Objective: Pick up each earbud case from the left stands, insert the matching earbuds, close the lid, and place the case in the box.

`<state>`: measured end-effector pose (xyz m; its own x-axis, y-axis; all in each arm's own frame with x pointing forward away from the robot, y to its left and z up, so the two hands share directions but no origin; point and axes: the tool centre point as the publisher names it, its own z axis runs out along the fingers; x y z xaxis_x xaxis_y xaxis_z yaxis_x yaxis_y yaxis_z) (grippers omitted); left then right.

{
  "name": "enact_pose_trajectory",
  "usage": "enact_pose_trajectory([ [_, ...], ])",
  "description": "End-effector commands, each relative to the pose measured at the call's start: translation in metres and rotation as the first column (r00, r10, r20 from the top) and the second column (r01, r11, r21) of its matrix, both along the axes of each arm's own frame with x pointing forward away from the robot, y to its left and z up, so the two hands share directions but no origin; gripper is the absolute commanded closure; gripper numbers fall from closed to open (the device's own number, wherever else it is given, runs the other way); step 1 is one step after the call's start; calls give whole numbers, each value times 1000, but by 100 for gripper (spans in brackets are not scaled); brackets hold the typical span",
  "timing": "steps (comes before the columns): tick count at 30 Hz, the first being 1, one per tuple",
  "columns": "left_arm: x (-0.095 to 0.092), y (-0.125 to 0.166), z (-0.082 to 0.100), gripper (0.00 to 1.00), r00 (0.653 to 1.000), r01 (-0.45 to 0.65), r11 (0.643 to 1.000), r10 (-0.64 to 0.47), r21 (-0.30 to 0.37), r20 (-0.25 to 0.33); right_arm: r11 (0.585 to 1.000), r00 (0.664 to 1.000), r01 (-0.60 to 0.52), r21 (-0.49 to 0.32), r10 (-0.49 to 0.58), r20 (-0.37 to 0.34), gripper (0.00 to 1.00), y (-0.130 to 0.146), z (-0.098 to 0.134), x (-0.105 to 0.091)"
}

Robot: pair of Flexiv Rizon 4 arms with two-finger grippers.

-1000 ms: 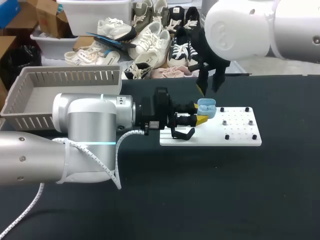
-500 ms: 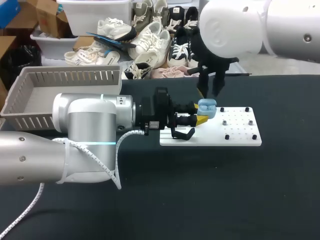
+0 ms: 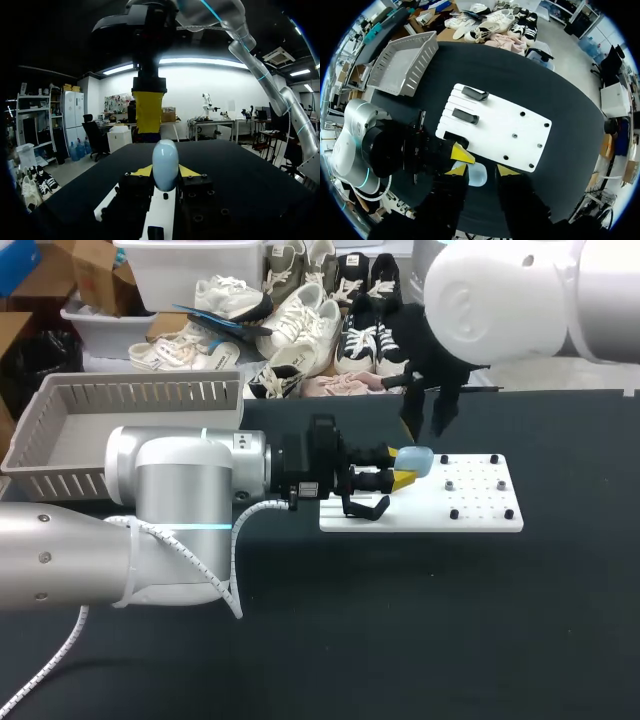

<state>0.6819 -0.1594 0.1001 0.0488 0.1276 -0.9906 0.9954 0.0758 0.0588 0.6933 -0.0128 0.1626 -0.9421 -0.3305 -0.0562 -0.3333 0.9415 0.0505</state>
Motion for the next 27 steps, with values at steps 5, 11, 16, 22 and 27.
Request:
enact_pose_trajectory([
  [5,23,46,13,100,994,-94,996,94,1,61,987,982,127,100,-140,128,67,-30,34,-13],
  [11,51,110,29,100,969,-218,976,214,13,126,961,957,233,147,-254,143,67,-45,44,-22],
  [16,80,170,39,100,936,-313,948,299,54,183,951,948,280,134,-296,120,66,-45,41,-28],
  [22,112,240,42,100,893,-422,903,397,85,211,936,934,332,115,-343,102,66,-39,41,-34],
  [27,132,279,30,100,876,-467,875,438,131,199,924,921,368,103,-377,95,66,-31,44,-35],
])
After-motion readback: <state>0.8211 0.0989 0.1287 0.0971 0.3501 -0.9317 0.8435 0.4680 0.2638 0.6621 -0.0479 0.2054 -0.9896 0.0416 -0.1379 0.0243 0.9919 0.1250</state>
